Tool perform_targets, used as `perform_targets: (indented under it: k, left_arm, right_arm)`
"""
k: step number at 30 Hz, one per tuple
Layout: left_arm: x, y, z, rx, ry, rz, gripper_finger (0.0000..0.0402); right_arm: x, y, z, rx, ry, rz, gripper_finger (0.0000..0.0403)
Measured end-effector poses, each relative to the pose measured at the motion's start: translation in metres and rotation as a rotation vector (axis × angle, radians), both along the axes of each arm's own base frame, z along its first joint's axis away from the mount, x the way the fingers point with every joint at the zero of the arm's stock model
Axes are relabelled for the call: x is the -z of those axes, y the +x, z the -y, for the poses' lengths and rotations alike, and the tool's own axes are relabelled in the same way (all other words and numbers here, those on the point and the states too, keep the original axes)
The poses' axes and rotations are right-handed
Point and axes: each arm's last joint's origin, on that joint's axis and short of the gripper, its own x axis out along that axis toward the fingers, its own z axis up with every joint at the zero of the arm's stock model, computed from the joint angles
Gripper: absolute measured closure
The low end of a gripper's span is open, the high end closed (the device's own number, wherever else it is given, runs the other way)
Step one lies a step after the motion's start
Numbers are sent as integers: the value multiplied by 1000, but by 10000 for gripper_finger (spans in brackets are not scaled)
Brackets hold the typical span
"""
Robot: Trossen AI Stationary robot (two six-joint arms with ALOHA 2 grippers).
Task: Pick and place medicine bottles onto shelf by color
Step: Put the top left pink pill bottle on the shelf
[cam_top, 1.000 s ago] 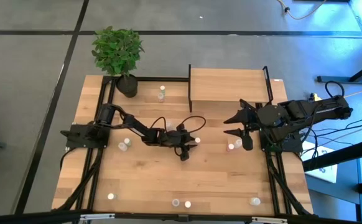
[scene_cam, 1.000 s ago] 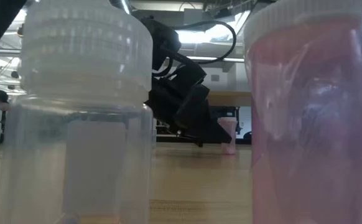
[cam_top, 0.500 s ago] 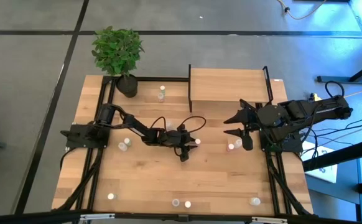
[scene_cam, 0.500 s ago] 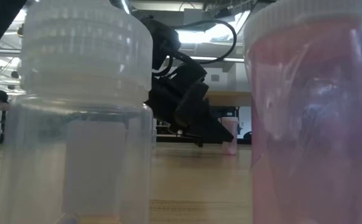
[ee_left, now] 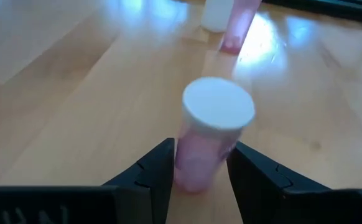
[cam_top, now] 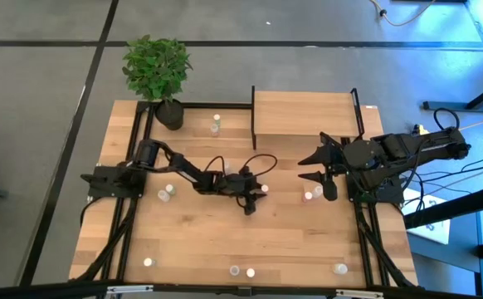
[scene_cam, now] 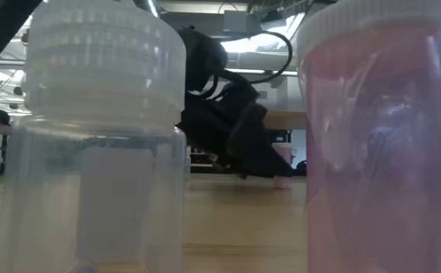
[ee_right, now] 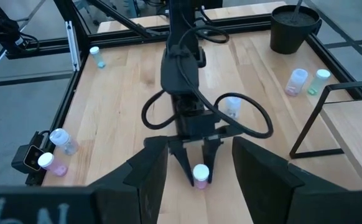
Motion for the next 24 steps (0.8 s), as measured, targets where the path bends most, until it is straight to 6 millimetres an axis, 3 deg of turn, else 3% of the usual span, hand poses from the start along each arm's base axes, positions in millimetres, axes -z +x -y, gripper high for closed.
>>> perform_targets:
  k: [24]
  left_arm:
    - [4, -1, 1, 1, 7, -65, 266]
  right_arm:
    - [0, 0, 0, 9, 16, -2, 221]
